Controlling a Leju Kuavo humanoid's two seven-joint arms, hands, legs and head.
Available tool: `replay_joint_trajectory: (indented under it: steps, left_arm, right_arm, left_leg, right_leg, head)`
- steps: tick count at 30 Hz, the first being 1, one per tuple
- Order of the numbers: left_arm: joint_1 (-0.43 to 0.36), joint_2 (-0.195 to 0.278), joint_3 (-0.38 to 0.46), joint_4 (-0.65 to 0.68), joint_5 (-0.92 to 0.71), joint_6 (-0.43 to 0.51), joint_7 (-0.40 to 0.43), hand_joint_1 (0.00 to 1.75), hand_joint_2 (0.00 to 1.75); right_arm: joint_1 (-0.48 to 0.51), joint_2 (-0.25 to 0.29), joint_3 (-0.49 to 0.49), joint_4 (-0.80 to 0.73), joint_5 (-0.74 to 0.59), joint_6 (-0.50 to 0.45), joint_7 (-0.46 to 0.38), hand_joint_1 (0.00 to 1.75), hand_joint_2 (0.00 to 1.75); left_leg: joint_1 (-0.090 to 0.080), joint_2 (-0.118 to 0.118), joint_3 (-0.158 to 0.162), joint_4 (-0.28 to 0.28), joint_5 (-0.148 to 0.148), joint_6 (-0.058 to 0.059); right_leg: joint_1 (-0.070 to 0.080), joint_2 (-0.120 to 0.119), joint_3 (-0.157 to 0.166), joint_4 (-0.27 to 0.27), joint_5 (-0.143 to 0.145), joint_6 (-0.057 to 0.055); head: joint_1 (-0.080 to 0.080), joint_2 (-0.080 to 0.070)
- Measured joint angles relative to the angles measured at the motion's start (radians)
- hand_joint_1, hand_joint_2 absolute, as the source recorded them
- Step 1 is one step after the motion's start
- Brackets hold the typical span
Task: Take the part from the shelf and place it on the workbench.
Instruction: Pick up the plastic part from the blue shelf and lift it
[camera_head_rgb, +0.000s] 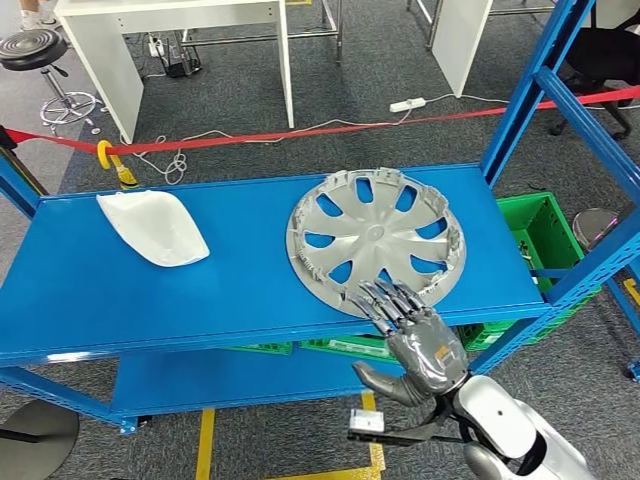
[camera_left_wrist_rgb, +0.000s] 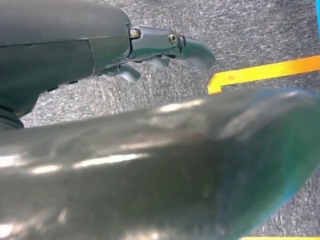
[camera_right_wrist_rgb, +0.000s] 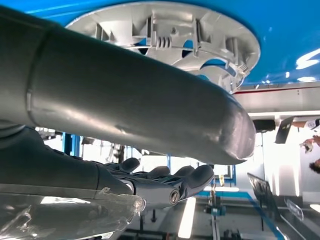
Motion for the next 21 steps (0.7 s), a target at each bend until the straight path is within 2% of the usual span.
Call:
replay_joint_trajectory:
  steps: [15,21]
  left_arm:
    - [0.006,-0.015,0.022,-0.009,-0.009,-0.02,0.0,0.0,0.0]
    - [0.007,-0.015,0.036,-0.01,-0.029,-0.038,0.006,0.0,0.0]
  right_arm:
    - [-0.058,0.018,0.034,0.099,0.019,-0.024,0.0,0.0,0.0]
    - [-0.092,0.051,0.05,0.145,-0.011,0.039,0.039,0.0,0.0]
  left_leg:
    - [0.0,0.0,0.002,0.0,0.0,0.0]
    - [0.0,0.0,0.002,0.0,0.0,0.0]
  right_leg:
    - [0.0,0.0,0.002,0.0,0.0,0.0]
    - [0.0,0.0,0.003,0.0,0.0,0.0]
  head:
    - [0.0,0.0]
    - [0.0,0.0]
